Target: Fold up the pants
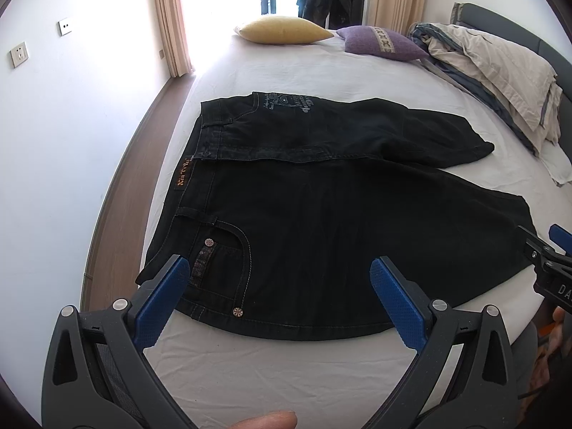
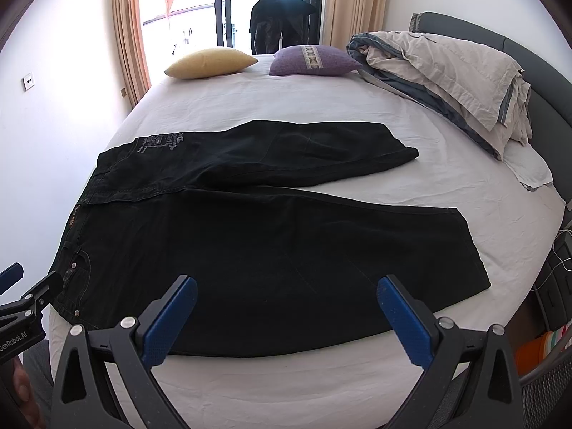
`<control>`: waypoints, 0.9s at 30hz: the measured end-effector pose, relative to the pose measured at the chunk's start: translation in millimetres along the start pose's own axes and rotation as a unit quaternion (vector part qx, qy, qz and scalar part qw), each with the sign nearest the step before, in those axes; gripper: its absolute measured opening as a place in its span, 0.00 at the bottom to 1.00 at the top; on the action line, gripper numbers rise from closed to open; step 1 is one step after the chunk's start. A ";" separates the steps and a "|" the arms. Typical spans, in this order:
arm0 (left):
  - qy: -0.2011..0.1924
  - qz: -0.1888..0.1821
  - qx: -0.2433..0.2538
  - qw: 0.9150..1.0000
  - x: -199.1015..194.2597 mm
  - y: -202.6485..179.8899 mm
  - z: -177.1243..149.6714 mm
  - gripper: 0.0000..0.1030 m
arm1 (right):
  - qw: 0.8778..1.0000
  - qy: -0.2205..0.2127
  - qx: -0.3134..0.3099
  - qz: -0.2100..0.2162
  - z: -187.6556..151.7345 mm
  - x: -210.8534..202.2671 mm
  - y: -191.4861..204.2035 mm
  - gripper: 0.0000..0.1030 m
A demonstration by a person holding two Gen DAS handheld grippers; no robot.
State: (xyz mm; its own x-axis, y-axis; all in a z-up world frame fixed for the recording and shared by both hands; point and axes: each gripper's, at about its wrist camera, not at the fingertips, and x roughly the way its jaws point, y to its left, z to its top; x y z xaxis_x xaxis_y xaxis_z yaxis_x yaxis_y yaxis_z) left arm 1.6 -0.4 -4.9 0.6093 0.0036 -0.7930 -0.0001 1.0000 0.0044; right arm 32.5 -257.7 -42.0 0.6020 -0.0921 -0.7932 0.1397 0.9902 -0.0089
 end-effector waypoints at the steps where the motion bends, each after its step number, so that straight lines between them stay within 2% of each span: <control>1: 0.000 0.000 0.000 1.000 -0.1 -0.2 -0.8 1.00 | 1.000 0.000 0.000 0.000 -0.2 0.0 0.1 1.00; 27: 0.000 -0.001 0.000 1.000 0.2 0.5 -1.8 1.00 | 1.000 0.002 0.000 0.000 -0.6 -1.2 0.9 1.00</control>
State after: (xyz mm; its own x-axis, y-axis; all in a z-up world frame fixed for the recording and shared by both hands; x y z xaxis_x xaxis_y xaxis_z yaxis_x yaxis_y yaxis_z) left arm 0.2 0.1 -6.1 0.6091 0.0011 -0.7931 0.0010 1.0000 0.0021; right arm 31.4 -256.6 -41.4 0.5992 -0.0912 -0.7954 0.1398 0.9901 -0.0081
